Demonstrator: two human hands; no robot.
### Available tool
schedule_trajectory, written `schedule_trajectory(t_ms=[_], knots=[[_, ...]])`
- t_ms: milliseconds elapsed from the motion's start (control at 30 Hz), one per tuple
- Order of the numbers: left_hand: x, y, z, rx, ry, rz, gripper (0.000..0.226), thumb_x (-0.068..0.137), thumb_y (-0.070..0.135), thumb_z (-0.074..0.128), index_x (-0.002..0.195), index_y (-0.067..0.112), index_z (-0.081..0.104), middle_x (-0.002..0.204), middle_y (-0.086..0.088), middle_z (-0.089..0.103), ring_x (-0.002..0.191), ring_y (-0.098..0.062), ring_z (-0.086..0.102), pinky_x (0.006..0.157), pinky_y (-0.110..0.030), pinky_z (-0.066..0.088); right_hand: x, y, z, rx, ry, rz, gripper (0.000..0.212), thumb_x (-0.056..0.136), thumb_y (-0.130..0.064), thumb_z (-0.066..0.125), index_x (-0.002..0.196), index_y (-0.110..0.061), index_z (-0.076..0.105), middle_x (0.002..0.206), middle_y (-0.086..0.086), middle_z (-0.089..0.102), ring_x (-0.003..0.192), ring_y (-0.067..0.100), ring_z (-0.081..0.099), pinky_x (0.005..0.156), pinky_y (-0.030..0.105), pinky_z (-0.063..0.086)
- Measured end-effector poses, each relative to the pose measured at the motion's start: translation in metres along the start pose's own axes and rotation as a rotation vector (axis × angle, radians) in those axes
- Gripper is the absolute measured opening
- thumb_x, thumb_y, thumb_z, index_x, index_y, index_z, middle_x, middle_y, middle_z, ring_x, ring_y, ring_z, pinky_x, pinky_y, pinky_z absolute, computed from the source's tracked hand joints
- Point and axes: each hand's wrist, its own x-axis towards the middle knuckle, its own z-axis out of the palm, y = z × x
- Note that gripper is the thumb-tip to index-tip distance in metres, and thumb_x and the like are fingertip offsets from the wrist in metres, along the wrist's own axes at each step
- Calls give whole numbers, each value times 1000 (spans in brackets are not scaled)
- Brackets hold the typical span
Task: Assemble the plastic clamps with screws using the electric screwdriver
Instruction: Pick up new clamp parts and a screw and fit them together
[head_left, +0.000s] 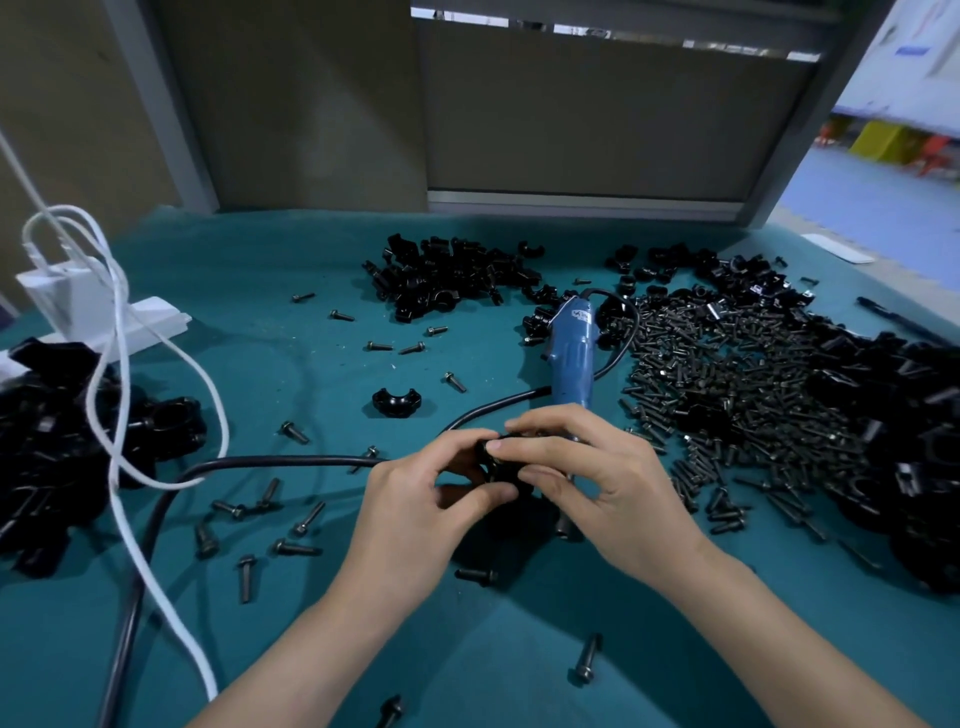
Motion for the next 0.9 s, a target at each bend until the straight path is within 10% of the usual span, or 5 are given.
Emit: schedule_trajectory(t_ms=[233,900], knots=[[0,-4,-1,-49,12,-20,50,68,5,82,103,38,68,87,15,73,82,1,69,71,-11,53,-1,2,-1,85,-7,63,29,85,-8,70,113,-13,66,110,-9,66,105,2,60,93,15,45],[3,-14,0,-183,-61,-80,39,72,11,76,98,39,68,92,11,73,91,-4,68,72,-15,54,0,6,-2,558,-50,514,29,75,-19,78,99,-35,70,100,-3,71,83,10,73,80,24,57]])
